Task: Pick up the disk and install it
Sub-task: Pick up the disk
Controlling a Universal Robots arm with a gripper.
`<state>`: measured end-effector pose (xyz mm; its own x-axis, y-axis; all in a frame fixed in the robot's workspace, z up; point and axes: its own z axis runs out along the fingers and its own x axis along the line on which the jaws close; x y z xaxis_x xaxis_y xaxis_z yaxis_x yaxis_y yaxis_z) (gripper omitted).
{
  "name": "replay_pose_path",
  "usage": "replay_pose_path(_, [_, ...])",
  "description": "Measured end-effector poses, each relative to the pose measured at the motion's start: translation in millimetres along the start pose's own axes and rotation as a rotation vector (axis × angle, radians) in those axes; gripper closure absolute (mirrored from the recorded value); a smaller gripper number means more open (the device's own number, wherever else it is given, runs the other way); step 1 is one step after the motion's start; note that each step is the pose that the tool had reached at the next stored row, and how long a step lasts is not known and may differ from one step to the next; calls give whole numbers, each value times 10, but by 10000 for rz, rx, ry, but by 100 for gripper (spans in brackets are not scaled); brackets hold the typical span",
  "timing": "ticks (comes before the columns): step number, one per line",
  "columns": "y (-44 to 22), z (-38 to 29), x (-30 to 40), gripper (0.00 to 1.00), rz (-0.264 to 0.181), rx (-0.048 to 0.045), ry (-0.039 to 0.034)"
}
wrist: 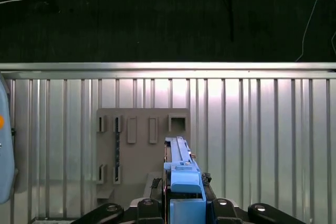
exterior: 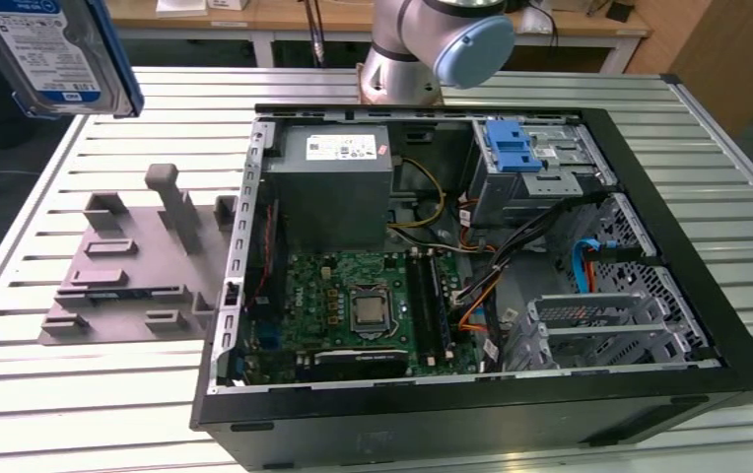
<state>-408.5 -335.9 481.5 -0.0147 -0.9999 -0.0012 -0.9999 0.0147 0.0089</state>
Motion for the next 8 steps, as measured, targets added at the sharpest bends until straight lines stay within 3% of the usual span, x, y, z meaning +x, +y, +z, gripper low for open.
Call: replay_pose_path(8, [-20,-1,199,64,-1,-1,0])
